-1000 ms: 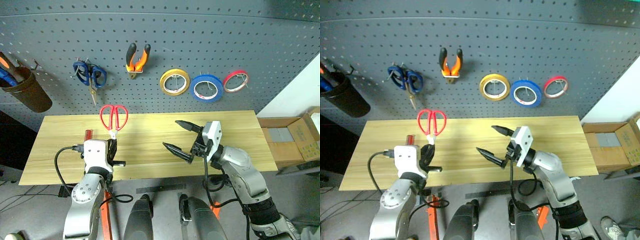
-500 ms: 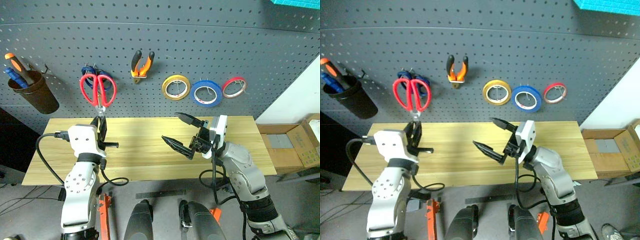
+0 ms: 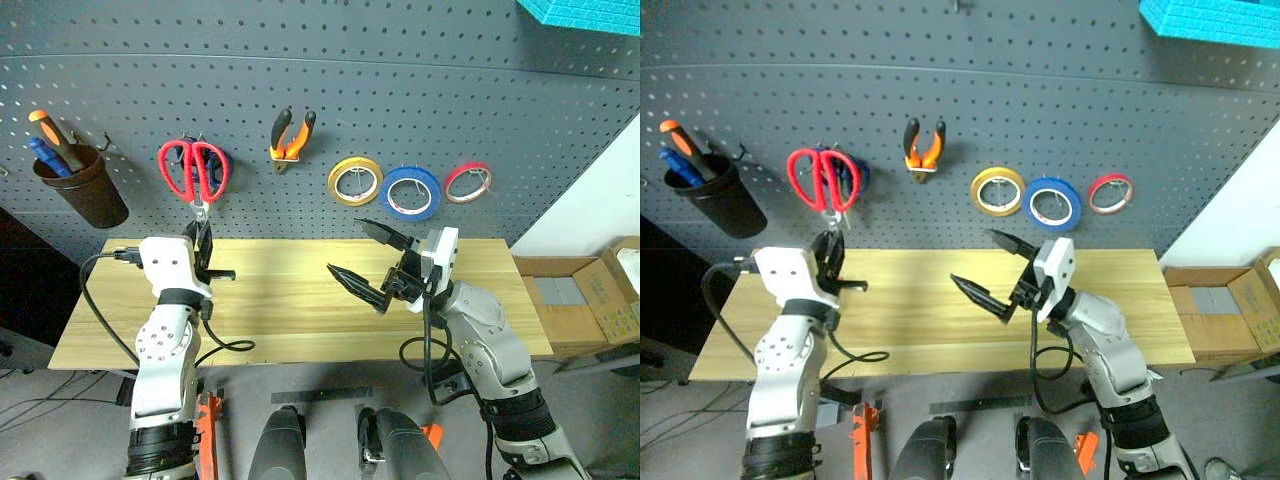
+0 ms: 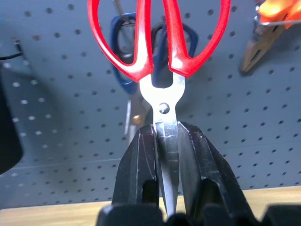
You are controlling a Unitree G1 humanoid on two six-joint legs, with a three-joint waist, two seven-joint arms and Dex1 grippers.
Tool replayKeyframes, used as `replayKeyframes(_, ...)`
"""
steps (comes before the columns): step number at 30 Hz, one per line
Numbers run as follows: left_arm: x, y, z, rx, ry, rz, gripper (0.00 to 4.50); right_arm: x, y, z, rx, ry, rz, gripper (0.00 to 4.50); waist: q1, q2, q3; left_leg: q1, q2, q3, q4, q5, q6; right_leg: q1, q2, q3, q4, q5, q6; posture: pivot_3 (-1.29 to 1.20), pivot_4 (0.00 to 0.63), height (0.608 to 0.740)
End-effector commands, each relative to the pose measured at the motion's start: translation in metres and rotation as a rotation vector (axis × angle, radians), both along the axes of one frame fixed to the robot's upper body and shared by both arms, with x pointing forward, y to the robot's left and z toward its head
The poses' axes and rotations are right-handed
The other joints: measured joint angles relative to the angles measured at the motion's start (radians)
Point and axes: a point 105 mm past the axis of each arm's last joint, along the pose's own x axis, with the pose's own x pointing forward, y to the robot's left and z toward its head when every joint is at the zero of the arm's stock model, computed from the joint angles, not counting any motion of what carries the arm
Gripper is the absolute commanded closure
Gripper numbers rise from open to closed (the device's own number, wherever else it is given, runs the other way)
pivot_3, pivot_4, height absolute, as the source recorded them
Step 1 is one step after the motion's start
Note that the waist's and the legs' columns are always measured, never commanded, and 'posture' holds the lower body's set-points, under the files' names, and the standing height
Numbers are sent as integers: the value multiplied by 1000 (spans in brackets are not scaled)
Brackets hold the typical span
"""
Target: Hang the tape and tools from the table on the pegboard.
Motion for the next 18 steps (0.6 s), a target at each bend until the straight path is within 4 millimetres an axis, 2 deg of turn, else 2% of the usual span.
replayKeyframes(1,2,-1,12,11,-26,4,3872,-1,-3,13,8,-58,-14,0,-1,0,-1,0,0,0,0,0,0,0,0,0,0,0,0,129,161,740)
replayKeyframes(8,1,-6,10,-23,-1,-19,1491,-2,-5,11,-1,-60,-25,0,0,0,-1,1,0,0,1,0,0,1,0,0,1,0,0,123,178,740)
replayKeyframes(12,-4,-4,-7,-53,62,4,51,-5,-5,7,-9,-43,-20,0,-1,0,-1,1,0,0,1,0,0,1,0,1,1,0,0,123,201,740)
replayKeyframes(15,-8,9,-45,-107,220,70,51,-9,3,-5,-68,-21,-5,0,-2,1,-1,2,0,0,0,0,0,2,0,1,1,0,0,118,229,740)
replayKeyframes(18,-13,23,-66,-116,325,116,51,-11,20,-19,-195,-52,7,0,-3,3,3,4,1,0,0,0,0,2,-1,1,2,0,-1,115,261,740)
